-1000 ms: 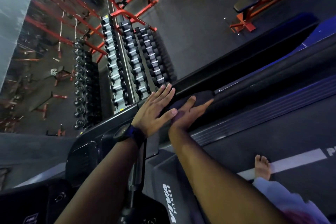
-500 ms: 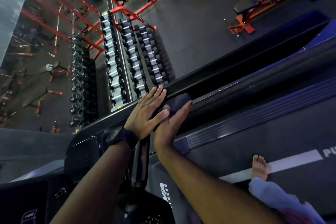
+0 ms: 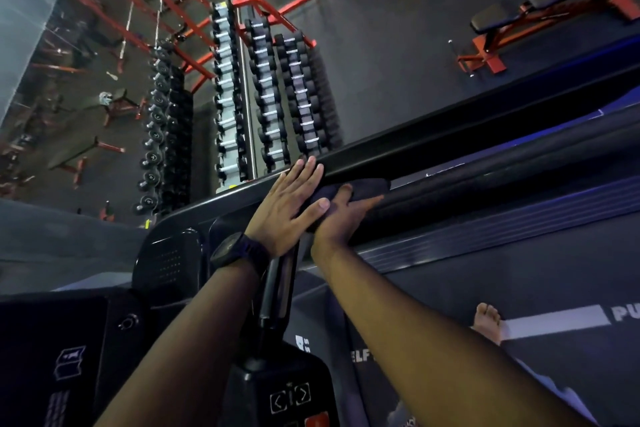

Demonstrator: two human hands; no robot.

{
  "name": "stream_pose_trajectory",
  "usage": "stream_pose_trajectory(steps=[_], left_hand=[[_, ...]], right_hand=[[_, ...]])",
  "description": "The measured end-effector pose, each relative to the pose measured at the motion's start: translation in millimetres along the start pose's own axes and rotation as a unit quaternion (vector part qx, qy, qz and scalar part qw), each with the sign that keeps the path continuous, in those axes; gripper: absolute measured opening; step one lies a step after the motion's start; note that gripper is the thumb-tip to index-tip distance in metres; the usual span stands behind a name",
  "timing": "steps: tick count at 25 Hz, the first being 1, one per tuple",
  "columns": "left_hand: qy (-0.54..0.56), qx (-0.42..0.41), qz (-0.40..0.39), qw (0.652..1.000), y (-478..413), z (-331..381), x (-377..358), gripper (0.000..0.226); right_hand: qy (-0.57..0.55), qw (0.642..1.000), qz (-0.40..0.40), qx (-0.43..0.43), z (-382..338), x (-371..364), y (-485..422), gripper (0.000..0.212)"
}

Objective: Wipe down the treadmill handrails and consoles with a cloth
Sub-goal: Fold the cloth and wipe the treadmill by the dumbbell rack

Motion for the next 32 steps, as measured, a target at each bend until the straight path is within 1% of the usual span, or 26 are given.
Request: stream_pose_trajectory(steps=[2, 3, 5, 6, 8, 9, 12, 14, 16, 18, 19, 22, 24, 28, 32], left_hand=[[0.004, 0.013, 0.014, 1.0, 2.5, -0.3, -0.3, 0.077], [0.012, 0.025, 0.021, 0.999, 3.7, -0.2, -0.6, 0.077], [0.037, 0.06, 0.031, 0.997, 7.1, -2.4, -1.3, 0.079], [0.047, 0.075, 0.038, 0.995, 10.3, -3.9, -1.1, 0.08], [0.054, 0.096, 0.056, 0.992, 18.0, -6.6, 0.5, 0.082], [0.055, 0.107, 0.066, 0.991, 23.1, -8.7, 2.1, 0.084], [0.05, 0.165, 0.082, 0.982, 40.7, -22.0, 9.0, 0.088], [0.01, 0.214, 0.079, 0.974, 51.5, -38.1, 11.8, 0.085], [-0.013, 0.262, 0.071, 0.962, 62.5, -55.2, 16.7, 0.082], [-0.015, 0.296, 0.074, 0.952, 69.9, -65.9, 20.6, 0.069], [-0.024, 0.305, 0.08, 0.949, 72.6, -69.2, 22.7, 0.065], [-0.048, 0.334, 0.108, 0.935, 75.4, -80.4, 33.0, 0.067], [-0.065, 0.37, 0.123, 0.918, 79.9, -94.7, 38.8, 0.07], [-0.082, 0.441, 0.119, 0.886, 90.1, -115.1, 45.9, 0.074], [-0.104, 0.512, 0.128, 0.843, 98.1, -123.6, 50.0, 0.077]], right_hand=[[-0.011, 0.998, -0.051, -0.04, 2.6, -0.2, 25.7, 0.073], [-0.022, 0.996, -0.063, -0.052, -2.9, 4.9, 33.0, 0.07], [-0.02, 0.997, -0.057, -0.049, -13.2, 14.7, 27.8, 0.063], [-0.001, 0.998, -0.058, -0.035, -16.2, 19.3, 25.8, 0.058], [0.037, 0.997, -0.074, 0.01, -30.0, 31.3, 34.3, 0.048], [0.054, 0.994, -0.088, 0.041, -36.6, 36.4, 41.2, 0.049], [0.08, 0.977, -0.13, 0.15, -63.2, 43.1, 64.8, 0.065], [0.08, 0.964, -0.143, 0.209, -78.5, 41.4, 75.8, 0.065], [0.076, 0.943, -0.167, 0.276, -91.1, 34.0, 91.9, 0.061], [0.108, 0.91, -0.197, 0.349, -102.4, 16.9, 104.6, 0.06], [0.141, 0.889, -0.215, 0.379, -106.2, 4.3, 109.8, 0.06], [0.268, 0.812, -0.279, 0.437, -109.1, -38.7, 119.2, 0.061], [0.314, 0.768, -0.319, 0.459, -106.4, -64.5, 121.9, 0.061], [0.358, 0.677, -0.414, 0.493, -96.9, -112.0, 138.4, 0.059], [0.383, 0.601, -0.488, 0.505, -80.4, -155.1, 156.2, 0.057]])
Point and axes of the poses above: each hand's wrist, its own y-axis away from the middle knuckle, its own x-axis out of the back of the hand, z = x × y, the point moved 8 cm from there along -y, towards the middle knuckle, and after that the axes turned 12 degrees about z, right-handed, at the moved point
